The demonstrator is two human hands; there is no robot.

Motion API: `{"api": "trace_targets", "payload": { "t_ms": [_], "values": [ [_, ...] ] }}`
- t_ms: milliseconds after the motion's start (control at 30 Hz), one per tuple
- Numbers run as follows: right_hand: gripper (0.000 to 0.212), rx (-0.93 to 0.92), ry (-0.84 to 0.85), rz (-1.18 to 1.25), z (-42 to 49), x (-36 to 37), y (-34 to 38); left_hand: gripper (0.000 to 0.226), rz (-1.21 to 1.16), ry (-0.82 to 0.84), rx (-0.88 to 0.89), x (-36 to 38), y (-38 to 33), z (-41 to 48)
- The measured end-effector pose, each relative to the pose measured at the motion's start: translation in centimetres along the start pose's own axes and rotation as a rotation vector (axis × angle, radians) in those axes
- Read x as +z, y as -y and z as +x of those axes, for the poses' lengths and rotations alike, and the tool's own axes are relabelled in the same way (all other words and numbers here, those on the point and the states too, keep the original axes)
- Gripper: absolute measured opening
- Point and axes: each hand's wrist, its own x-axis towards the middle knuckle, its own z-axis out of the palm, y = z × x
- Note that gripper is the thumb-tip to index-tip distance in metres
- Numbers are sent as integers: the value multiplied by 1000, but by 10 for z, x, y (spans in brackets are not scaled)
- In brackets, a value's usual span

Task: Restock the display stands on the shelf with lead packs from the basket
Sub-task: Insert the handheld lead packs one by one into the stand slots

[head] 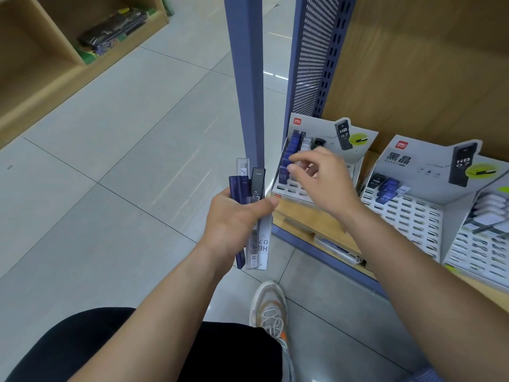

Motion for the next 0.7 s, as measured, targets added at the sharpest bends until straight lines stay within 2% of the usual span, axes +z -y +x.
{"api": "trace_targets", "payload": {
  "t_ms": [133,200,300,500,700],
  "values": [
    [8,223,82,476,-70,-23,35,26,-64,29,-18,11,-4,-1],
    [7,274,120,616,-94,-27,46,22,-94,63,-18,21,-7,-3],
    [22,303,122,655,-110,-30,49,20,-137,109,-22,37,-14,-9],
    [26,393,39,696,-120,-49,43,26,-169,152,-42,63,-23,-23],
    [16,436,55,767,-123,-66,34,37,-151,197,-33,78,-29,-30]
  ]
}}
